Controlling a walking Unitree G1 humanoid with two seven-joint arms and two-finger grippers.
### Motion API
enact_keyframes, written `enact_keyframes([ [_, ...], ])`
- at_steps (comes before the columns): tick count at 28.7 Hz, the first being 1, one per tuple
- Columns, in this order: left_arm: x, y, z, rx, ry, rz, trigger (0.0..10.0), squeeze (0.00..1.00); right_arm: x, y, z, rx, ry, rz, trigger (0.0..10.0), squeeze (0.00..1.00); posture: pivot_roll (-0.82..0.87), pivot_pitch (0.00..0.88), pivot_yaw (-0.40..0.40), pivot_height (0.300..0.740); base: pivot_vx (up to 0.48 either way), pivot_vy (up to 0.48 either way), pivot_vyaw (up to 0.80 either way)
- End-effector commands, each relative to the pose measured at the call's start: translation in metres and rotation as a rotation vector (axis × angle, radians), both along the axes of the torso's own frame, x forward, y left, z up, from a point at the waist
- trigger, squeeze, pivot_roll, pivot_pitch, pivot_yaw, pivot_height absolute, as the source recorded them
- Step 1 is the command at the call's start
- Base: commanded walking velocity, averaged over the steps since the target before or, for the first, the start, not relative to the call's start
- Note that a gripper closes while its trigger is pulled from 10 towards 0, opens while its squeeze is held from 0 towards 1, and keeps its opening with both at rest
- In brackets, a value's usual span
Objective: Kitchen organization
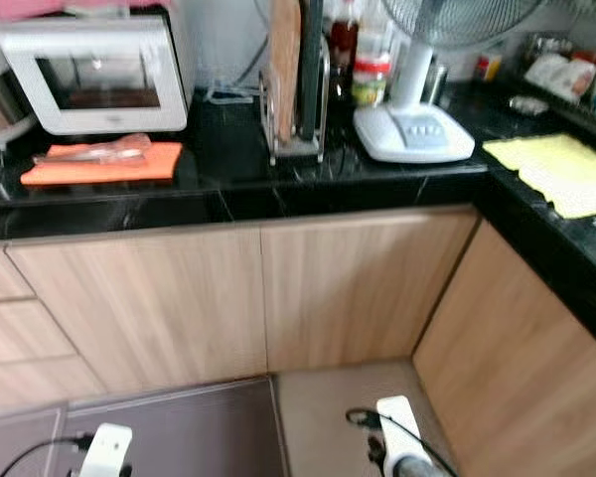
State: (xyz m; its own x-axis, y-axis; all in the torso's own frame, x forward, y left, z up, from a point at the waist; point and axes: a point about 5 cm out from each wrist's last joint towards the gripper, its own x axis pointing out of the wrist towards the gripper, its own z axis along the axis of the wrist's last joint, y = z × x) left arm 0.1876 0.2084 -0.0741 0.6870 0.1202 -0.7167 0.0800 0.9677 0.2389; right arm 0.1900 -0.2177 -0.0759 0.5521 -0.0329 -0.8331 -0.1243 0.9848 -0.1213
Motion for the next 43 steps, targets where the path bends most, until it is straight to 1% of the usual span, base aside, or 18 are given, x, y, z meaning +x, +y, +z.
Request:
enact_keyframes([
  [1,-0.004,0.005,-0.002,0.019,0.021,-0.007,10.0,0.00,0.004,0.006,0.001,0.022,-0.010,0.003,10.0,0.00,-0.07,0.007,0.012,0.740,0.000,0.480,0.68],
  [3,-0.005,0.004,-0.002,0.015,0.024,-0.002,10.0,0.00,0.004,0.006,0.001,0.039,-0.017,-0.030,10.0,0.00,-0.07,0.009,0.015,0.740,0.000,0.480,0.00],
  [7,-0.008,0.004,-0.004,0.013,0.042,0.000,10.0,0.00,0.004,0.006,0.001,0.034,-0.018,-0.022,10.0,0.00,-0.07,0.009,0.017,0.740,0.000,0.480,0.00],
  [13,-0.006,0.007,-0.003,0.016,0.041,0.003,10.0,0.00,0.005,0.009,0.001,0.051,-0.025,-0.037,10.0,0.00,-0.07,0.008,0.022,0.740,0.000,0.480,0.00],
  [17,-0.003,0.009,-0.001,0.022,0.030,0.007,10.0,0.00,0.006,0.009,0.001,0.016,-0.018,0.007,10.0,0.00,-0.06,0.010,0.019,0.740,0.000,0.480,0.13],
  [27,0.003,0.007,0.003,0.022,-0.005,-0.009,10.0,0.00,0.004,0.010,0.000,0.024,-0.019,-0.002,10.0,0.00,-0.05,0.008,0.018,0.740,0.000,0.000,0.80],
  [34,0.002,0.007,0.002,0.029,0.006,-0.024,10.0,0.00,0.003,0.010,0.000,0.024,-0.016,0.000,10.0,0.00,-0.06,0.000,0.018,0.740,0.000,0.000,0.80],
  [36,0.002,0.006,0.002,0.027,0.005,-0.026,10.0,0.00,0.003,0.010,0.000,0.029,-0.016,-0.007,10.0,0.00,-0.06,0.000,0.018,0.740,0.000,0.000,0.47],
  [43,0.002,0.004,0.001,0.024,0.007,-0.040,10.0,0.00,0.005,0.014,0.000,0.040,-0.020,-0.021,10.0,0.00,-0.06,0.000,0.019,0.740,0.000,0.000,0.00],
])
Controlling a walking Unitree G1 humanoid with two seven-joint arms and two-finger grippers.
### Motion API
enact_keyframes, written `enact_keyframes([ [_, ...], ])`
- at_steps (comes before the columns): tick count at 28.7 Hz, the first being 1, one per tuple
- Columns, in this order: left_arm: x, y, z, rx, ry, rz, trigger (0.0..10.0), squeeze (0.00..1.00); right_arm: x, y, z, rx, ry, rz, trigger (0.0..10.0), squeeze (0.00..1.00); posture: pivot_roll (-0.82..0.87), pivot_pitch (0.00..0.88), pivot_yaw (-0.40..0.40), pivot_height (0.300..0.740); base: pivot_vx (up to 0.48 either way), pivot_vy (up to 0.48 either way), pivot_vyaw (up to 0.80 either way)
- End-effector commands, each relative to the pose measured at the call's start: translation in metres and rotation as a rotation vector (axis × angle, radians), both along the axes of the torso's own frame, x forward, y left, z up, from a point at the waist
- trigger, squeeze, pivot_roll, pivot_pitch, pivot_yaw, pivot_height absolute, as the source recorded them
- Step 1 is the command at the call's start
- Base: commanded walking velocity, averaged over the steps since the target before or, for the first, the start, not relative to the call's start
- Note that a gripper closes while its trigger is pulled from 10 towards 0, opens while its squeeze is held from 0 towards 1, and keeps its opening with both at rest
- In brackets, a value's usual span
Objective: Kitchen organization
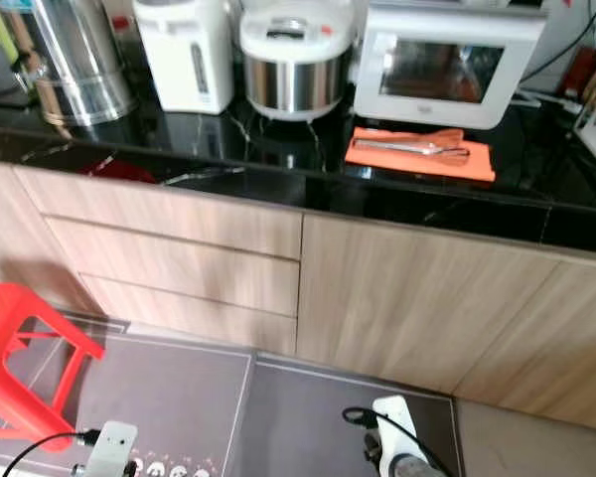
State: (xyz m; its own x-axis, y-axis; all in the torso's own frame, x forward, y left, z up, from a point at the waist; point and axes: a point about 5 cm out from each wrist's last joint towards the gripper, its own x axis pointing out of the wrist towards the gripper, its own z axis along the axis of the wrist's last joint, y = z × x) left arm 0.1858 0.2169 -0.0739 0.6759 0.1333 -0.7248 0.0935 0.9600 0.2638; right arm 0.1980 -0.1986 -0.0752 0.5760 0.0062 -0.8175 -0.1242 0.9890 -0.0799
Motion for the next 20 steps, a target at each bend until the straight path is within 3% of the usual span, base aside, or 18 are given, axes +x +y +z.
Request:
enact_keyframes([
  [1,0.0037,-0.0050,0.0011,-0.004,-0.009,-0.031,10.0,0.00,-0.0030,-0.0047,-0.0010,-0.005,0.009,-0.023,10.0,0.00,-0.06,0.000,0.019,0.740,0.000,0.000,0.00],
  [5,0.0052,-0.0063,0.0017,-0.007,-0.014,-0.036,10.0,0.00,-0.0021,-0.0028,-0.0007,-0.024,0.009,0.012,10.0,0.00,-0.06,0.000,0.019,0.740,0.000,0.000,0.00],
  [15,0.0055,-0.0057,0.0017,-0.026,-0.013,-0.010,10.0,0.00,-0.0035,-0.0001,-0.0020,0.005,0.012,-0.028,10.0,0.00,-0.05,0.000,0.020,0.740,0.000,0.000,0.68],
  [20,0.0063,-0.0045,0.0024,-0.023,-0.016,-0.014,10.0,0.00,-0.0030,-0.0008,-0.0016,0.021,0.004,-0.054,10.0,0.00,-0.05,0.000,0.021,0.740,0.000,0.480,0.00],
])
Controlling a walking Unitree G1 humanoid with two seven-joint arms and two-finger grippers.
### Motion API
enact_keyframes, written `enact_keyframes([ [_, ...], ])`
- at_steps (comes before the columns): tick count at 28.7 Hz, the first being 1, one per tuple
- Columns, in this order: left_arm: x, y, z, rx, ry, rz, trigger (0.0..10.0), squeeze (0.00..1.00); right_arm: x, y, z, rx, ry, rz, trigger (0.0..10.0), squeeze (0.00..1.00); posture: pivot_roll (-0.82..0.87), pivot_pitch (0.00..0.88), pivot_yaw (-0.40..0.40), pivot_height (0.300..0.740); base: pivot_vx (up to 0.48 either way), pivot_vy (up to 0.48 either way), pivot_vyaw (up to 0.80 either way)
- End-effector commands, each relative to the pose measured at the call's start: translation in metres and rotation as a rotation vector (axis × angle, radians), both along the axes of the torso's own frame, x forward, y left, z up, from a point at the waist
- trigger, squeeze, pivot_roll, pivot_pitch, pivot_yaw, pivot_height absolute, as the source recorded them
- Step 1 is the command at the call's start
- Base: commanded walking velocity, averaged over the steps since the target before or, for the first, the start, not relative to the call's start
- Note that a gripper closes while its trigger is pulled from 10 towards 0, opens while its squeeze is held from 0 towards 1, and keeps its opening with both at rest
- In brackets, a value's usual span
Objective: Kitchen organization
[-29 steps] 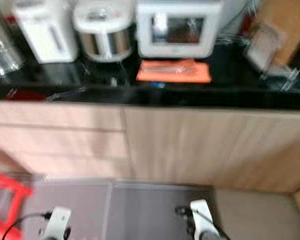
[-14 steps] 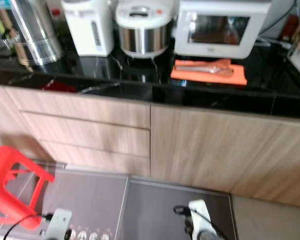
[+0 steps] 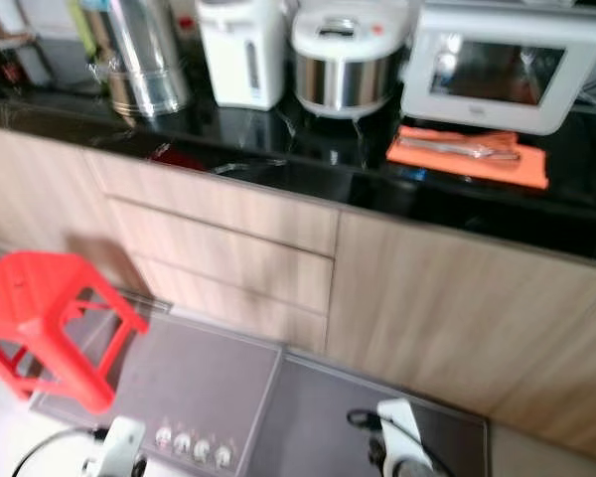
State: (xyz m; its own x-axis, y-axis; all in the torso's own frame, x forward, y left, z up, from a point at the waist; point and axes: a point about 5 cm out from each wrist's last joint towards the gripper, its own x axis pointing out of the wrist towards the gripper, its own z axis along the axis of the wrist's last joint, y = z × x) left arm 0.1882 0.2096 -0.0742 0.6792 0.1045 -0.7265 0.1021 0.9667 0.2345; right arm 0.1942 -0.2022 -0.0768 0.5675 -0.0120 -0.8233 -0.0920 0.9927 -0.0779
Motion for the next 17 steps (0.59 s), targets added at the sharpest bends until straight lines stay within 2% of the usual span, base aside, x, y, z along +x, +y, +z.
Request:
enact_keyframes([
  [1,0.0039,0.0028,0.0027,0.008,-0.013,-0.006,10.0,0.00,0.0009,0.0028,0.0000,0.020,-0.008,-0.023,10.0,0.00,-0.05,0.000,0.021,0.740,0.000,0.480,0.00],
  [17,0.0051,0.0025,0.0035,-0.003,-0.021,0.002,10.0,0.00,0.0013,0.0029,0.0002,0.024,-0.012,-0.032,10.0,0.00,-0.05,0.007,0.019,0.740,0.000,0.480,0.00],
])
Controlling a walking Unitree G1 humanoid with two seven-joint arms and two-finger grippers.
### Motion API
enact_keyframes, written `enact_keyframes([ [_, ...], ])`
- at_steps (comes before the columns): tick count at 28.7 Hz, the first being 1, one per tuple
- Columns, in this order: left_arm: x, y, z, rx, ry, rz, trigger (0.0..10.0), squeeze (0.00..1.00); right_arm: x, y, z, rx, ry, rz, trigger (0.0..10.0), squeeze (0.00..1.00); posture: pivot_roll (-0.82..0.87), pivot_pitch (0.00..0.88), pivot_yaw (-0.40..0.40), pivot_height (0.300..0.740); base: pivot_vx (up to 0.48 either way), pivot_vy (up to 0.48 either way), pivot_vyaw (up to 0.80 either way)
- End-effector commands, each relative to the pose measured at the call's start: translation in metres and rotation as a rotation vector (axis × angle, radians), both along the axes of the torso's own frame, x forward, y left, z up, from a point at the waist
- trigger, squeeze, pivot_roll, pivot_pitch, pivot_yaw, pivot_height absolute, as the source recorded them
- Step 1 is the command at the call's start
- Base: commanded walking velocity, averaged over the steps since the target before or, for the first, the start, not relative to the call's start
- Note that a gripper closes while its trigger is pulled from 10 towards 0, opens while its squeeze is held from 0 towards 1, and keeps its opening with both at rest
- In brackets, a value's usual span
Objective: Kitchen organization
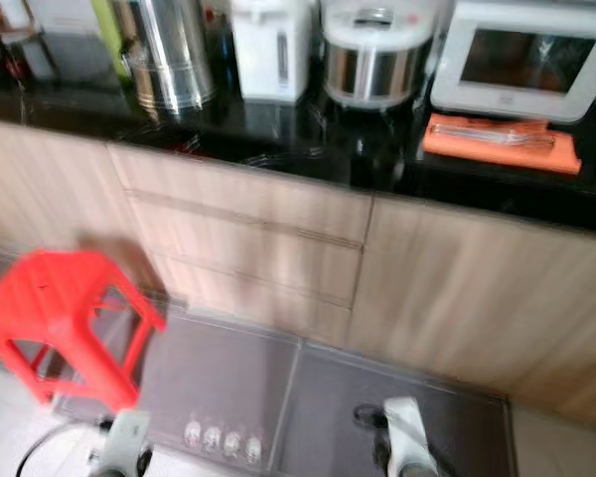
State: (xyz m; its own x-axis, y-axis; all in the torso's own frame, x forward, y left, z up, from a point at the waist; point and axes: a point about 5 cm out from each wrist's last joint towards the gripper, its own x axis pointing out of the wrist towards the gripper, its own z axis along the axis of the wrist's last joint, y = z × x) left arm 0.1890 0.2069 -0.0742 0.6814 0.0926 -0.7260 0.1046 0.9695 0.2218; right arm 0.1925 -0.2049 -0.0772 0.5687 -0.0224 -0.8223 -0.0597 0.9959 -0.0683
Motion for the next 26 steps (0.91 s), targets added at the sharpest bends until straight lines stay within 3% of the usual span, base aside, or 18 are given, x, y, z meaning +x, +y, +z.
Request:
enact_keyframes([
  [1,0.0043,0.0052,0.0035,0.011,-0.018,0.005,10.0,0.00,0.0030,0.0057,0.0006,0.014,-0.010,0.000,10.0,0.00,-0.05,0.007,0.019,0.740,0.000,0.480,0.00],
  [6,0.0043,0.0051,0.0035,0.009,-0.019,0.006,10.0,0.00,0.0027,0.0056,0.0005,0.013,-0.009,0.000,10.0,0.00,-0.05,0.007,0.019,0.740,0.000,0.480,0.00],
  [18,0.0044,0.0065,0.0042,0.024,-0.028,0.002,10.0,0.00,0.0020,0.0061,-0.0001,0.008,0.000,-0.003,10.0,0.00,-0.05,0.016,0.018,0.740,0.000,0.000,-0.80],
  [26,0.0076,0.0049,0.0055,0.019,-0.036,0.004,10.0,0.00,0.0022,0.0078,-0.0002,0.014,-0.004,-0.001,10.0,0.00,-0.04,0.016,0.021,0.740,0.000,0.000,0.00],
])
